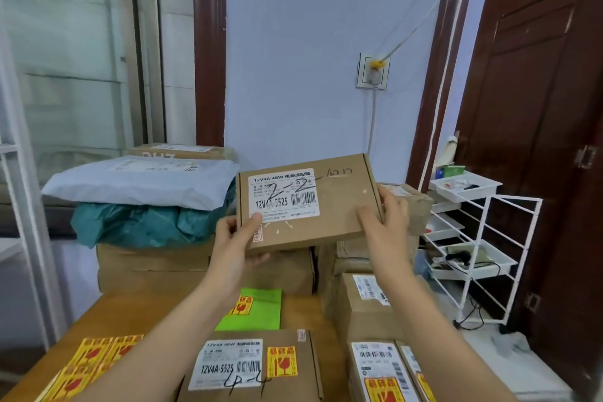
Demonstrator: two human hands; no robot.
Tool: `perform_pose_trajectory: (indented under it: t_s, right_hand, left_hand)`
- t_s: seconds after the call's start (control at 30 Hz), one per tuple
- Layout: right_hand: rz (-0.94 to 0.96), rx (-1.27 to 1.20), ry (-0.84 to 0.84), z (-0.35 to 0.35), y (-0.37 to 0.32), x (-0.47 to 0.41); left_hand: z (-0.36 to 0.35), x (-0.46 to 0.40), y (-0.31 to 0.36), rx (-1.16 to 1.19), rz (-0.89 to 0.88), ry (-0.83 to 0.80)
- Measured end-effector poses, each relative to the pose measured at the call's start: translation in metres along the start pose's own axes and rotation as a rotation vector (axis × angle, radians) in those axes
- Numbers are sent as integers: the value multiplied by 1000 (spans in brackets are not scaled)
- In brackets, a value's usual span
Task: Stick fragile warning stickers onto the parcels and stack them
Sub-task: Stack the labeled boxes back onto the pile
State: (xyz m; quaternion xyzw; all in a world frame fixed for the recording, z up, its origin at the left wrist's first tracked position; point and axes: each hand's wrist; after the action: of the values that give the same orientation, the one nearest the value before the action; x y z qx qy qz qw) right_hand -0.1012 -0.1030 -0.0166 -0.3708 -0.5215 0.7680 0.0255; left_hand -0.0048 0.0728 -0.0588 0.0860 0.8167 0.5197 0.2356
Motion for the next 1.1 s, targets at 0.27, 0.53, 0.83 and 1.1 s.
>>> perform_pose_trajectory:
  t_s: [0.27, 0.53, 0.83, 1.1]
  right_hand:
    - [-34, -43, -100, -27, 27, 72]
    - [-170, 204, -153, -69, 74, 129]
    - [-331, 359, -217, -78, 99, 137]
    - [-435, 342, -220, -76, 98, 138]
  left_hand:
    - [50, 71, -8, -233, 161, 17]
    - [95, 111, -29, -639, 329, 60]
    - [108, 109, -52, -1027, 457, 42]
    - [109, 114, -65, -779, 451, 32]
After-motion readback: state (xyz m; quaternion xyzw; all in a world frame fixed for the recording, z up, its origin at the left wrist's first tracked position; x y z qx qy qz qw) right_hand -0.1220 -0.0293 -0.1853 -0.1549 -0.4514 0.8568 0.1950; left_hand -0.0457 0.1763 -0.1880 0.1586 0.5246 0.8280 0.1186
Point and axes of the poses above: each hand's wrist, its own x-axis away from the middle knuckle, its own z-axis out of the back of the hand, y = z × x, and after that the axes turned 12 degrees about -y, right-handed
